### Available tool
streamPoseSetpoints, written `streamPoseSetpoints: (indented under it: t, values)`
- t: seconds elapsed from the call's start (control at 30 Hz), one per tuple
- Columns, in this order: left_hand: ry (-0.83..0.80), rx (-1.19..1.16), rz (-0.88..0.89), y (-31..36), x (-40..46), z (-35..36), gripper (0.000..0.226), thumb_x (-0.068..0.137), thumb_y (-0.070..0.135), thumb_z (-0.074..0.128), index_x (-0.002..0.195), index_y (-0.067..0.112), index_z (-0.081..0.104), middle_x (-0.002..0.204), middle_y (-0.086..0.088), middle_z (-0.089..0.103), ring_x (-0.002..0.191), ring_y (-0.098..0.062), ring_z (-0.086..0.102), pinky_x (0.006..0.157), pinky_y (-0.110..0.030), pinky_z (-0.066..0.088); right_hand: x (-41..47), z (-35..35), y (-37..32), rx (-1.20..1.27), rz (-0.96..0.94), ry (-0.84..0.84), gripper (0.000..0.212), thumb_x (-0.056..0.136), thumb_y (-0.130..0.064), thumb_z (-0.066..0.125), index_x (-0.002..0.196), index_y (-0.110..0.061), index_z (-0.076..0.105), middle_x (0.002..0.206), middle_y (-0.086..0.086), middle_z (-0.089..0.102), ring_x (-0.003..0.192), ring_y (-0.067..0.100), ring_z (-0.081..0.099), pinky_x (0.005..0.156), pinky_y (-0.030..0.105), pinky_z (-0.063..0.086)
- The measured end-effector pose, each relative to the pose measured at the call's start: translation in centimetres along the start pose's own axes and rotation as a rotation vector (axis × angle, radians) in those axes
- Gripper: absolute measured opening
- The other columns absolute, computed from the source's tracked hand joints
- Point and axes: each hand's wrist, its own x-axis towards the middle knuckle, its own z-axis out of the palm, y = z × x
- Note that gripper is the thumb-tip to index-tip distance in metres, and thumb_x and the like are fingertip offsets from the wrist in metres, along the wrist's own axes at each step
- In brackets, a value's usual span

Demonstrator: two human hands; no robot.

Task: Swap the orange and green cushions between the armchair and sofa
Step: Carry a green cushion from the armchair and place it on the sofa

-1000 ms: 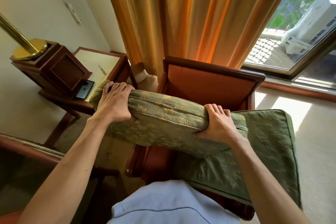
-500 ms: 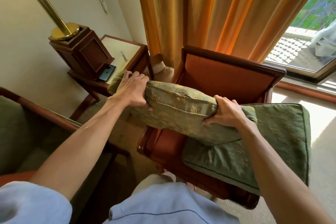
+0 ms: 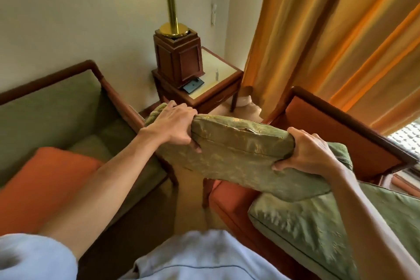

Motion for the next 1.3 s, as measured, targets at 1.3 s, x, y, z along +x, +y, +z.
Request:
streamPoseSetpoints:
  t: [1.3]
  values:
    - [0.140,-0.275,-1.467,-40.8,-54.6,13.6,0.116,0.052,0.035,0.091,0.148,0.022,0.027,0.154,-0.005,0.028,0.149,-0.025,0.012,0.123,-0.042,-0.002,26.6,33.6,-62.1,-0.382,-0.862,-0.539,0.140,0.051,-0.059,0.089,0.154,-0.033,-0.002,0.161,0.003,0.008,0.150,0.031,0.004,0.118,0.057,0.013]
